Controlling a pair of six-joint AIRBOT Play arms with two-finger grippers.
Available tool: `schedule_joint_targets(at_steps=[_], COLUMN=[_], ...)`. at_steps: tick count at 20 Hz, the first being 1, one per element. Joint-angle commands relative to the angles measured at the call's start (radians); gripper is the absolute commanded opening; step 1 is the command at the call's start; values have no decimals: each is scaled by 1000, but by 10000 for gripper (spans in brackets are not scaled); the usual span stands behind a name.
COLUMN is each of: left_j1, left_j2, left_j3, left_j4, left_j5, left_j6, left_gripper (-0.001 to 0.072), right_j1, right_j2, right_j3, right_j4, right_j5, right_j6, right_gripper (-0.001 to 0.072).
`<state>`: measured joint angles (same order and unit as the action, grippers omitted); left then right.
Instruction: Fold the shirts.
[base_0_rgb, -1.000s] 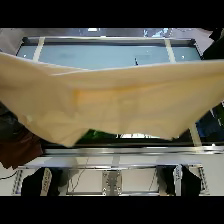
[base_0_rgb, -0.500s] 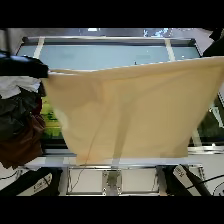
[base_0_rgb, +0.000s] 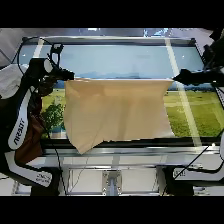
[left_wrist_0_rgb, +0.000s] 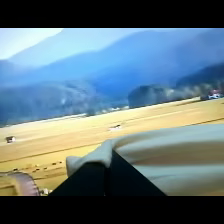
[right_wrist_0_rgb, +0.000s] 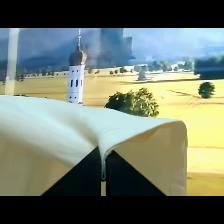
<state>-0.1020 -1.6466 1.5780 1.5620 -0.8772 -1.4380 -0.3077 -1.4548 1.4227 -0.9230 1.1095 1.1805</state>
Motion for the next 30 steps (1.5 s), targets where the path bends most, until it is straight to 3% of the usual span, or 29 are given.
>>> schedule_joint_targets(at_steps=[1, 9, 14, 25, 26, 27, 28, 29, 30], left_j1=[5, 33, 14, -13, -13, -13, -13, -13, -12], left_j2=[-26, 58, 124, 121, 121, 122, 127, 140, 169], left_j3=[1, -84, -319, -420, -422, -422, -421, -421, -421], left_j4=[10, 34, 1, -29, -29, -30, -31, -45, -80], left_j5=[49, -336, -309, -271, -271, -271, -271, -271, -271], left_j6=[-17, 7, 10, 9, 9, 9, 9, 9, 9], left_gripper=[9, 8, 9, 11, 103, 315, 607, 690, 689], right_j1=[104, 74, 97, 169, 169, 169, 169, 164, 158], right_j2=[-122, -112, -126, -299, -296, -293, -284, -270, -249], right_j3=[-12, -10, -19, -19, -10, 10, 38, 71, 115], right_j4=[-29, -266, -266, -259, -256, -257, -263, -275, -300], right_j5=[-200, 4, -15, 4, 32, 89, 166, 243, 338], right_j6=[16, 42, 41, 70, 93, 94, 94, 94, 94], right_gripper=[8, 8, 8, 18, 68, 167, 294, 342, 341])
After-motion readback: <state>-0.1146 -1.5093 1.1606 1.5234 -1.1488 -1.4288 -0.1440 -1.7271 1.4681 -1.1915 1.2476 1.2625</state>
